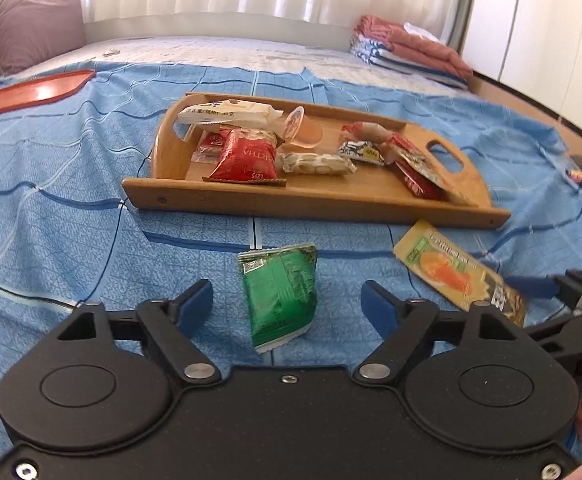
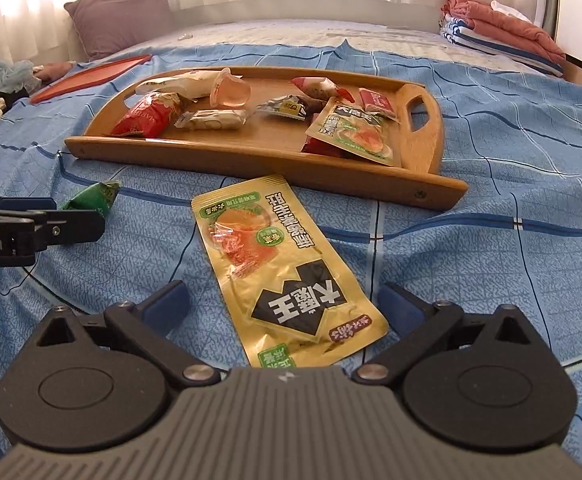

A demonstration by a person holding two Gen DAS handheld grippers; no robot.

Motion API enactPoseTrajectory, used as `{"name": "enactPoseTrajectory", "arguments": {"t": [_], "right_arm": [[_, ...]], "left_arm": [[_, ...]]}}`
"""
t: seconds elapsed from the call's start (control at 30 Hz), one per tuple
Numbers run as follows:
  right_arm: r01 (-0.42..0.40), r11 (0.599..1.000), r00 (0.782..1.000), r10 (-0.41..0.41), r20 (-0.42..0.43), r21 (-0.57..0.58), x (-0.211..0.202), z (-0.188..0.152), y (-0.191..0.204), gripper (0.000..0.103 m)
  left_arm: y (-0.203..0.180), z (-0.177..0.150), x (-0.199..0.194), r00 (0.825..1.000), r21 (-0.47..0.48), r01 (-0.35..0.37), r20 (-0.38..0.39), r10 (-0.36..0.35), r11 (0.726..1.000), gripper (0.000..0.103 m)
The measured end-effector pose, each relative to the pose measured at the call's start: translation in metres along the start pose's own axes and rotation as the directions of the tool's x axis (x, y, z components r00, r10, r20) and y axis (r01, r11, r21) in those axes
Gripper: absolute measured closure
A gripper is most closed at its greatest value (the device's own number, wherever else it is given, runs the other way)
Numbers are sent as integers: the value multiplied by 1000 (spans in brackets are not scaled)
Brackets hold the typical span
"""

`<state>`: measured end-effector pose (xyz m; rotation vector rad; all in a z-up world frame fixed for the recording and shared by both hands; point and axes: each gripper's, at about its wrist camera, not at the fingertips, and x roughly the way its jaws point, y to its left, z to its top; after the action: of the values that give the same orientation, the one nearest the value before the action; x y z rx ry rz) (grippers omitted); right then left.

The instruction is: Organize snacks

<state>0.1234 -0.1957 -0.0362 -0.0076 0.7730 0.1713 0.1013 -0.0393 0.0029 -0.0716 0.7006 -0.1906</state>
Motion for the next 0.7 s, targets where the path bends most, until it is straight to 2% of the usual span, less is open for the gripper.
{"name": "enactPoseTrajectory", "arguments": {"t": [0.27,0.37,0.47,0.5,0.6,0.7], "right_arm": [[5,1000,1000,-5,13,-3,-1,-1,0,0],[9,1000,1000,-9,12,10,-3,-1,3,3],[16,1000,1000,-16,10,19,-4,0,7,3],[20,1000,1000,-20,12,21,-4,0,9,3],[35,999,999,-35,23,30,-6,0,13,7],[48,999,998,-49,36,26,-12,-1,17,16]], "left_arm": [[-7,-5,8,999,29,-51,1,51,998,24],[-12,-6,8,996,59,-85,8,84,995,41],[-11,-6,6,997,62,-79,15,78,995,64],[-11,-6,5,997,63,-78,16,77,995,68],[-10,-6,2,997,57,-75,14,74,996,69],[-8,-5,-1,998,46,-67,9,67,997,70]]}}
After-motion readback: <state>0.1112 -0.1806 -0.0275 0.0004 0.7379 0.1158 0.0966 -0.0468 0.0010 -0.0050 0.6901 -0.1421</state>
